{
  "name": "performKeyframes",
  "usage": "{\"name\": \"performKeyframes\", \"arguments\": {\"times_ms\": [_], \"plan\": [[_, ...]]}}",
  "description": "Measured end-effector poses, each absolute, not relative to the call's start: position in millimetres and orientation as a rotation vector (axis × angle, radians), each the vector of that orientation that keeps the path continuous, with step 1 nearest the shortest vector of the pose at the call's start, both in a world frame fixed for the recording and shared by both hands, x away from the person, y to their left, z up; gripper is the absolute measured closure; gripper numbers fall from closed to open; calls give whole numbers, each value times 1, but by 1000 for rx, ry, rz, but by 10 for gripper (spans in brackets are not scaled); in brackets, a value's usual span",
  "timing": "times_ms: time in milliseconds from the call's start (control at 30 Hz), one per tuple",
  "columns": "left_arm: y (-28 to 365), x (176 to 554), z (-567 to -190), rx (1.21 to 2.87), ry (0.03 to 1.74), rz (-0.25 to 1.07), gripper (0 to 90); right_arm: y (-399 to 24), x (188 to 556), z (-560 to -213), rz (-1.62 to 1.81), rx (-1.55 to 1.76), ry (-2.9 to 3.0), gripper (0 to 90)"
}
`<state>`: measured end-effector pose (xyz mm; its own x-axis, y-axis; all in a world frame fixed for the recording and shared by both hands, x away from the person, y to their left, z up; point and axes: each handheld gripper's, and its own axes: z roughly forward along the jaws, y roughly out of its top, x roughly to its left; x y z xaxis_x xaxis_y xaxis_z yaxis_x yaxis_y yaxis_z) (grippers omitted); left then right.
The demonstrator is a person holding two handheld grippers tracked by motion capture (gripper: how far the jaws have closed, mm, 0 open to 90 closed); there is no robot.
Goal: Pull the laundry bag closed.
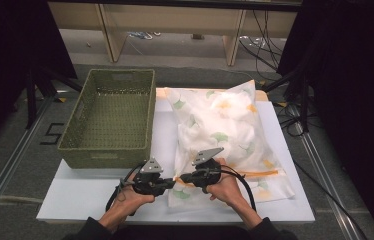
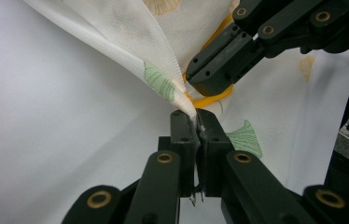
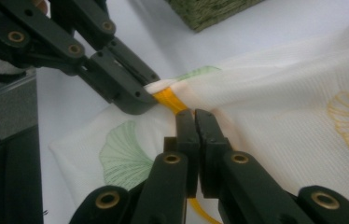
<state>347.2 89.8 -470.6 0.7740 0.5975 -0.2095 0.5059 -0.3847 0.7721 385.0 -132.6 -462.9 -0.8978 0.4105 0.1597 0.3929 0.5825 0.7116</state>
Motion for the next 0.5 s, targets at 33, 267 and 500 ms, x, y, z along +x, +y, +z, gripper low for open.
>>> {"name": "performKeyframes", "arguments": {"times_ms": [33, 267, 500], "plan": [[90, 348, -470, 2062, 820, 117, 857, -133, 385, -463, 1253, 714, 2756, 900], [93, 345, -469, 2055, 815, 121, 858, -141, 386, -462, 1243, 734, 2744, 900], [91, 343, -468, 2054, 810, 120, 858, -150, 384, -463, 1258, 787, 2736, 900]]}}
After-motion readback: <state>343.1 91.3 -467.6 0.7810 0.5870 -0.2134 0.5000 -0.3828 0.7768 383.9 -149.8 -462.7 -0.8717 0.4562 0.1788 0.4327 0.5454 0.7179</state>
